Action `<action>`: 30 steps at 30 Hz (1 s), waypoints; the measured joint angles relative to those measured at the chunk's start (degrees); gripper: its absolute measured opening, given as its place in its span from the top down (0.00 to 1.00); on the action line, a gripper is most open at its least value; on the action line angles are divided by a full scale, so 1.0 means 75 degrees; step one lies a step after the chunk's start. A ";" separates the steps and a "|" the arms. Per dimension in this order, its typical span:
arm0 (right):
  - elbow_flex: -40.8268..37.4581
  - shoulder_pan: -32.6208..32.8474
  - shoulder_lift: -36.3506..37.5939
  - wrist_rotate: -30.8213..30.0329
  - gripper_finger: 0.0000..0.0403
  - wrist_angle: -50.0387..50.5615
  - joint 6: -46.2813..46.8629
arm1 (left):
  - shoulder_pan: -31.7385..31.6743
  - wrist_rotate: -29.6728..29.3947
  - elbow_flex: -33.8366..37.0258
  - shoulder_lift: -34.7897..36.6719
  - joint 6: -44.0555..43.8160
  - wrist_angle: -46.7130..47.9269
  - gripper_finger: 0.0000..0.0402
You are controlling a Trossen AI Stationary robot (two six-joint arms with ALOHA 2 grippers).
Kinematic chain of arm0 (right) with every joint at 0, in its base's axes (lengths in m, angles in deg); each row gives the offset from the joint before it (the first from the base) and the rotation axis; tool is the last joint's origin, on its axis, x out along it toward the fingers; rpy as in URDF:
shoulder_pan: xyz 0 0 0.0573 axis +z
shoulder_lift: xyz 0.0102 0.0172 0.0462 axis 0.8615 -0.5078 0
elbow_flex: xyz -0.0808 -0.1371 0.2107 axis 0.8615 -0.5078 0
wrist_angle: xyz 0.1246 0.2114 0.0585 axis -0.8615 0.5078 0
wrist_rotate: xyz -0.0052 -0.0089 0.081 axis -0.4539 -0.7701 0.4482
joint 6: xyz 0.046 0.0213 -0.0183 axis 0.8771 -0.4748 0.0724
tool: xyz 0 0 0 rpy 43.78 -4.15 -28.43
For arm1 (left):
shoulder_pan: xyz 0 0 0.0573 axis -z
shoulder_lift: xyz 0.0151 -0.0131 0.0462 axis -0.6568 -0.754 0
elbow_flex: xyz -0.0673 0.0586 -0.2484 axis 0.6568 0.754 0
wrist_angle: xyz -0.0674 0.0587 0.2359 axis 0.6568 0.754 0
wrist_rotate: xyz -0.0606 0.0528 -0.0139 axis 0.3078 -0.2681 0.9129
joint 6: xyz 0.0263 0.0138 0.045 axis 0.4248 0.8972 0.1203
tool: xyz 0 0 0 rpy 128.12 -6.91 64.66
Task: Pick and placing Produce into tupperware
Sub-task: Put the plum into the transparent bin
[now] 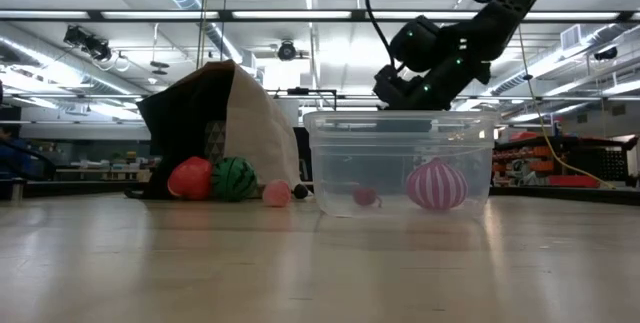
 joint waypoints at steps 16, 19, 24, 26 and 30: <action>0.0303 0.0406 -0.0737 -0.0879 0.30 -0.1104 -0.0880 | 0.0001 0.0009 0.0000 -0.0009 -0.0007 -0.0003 0.64; 0.0306 0.0438 -0.0954 -0.0890 0.31 -0.1366 -0.0994 | 0.0001 0.0012 0.0002 -0.0009 -0.0007 -0.0003 0.65; 0.0304 0.0436 -0.1099 -0.1021 0.31 -0.1646 -0.0970 | 0.0004 0.0015 0.0000 -0.0009 -0.0010 0.0000 0.65; 0.0303 0.0436 -0.1100 -0.1087 0.31 -0.1785 -0.1094 | 0.0004 0.0014 0.0000 -0.0009 -0.0010 0.0000 0.64; 0.0306 0.0436 -0.1138 -0.1101 0.31 -0.1840 -0.1499 | 0.0004 0.0015 0.0000 -0.0009 -0.0010 -0.0001 0.63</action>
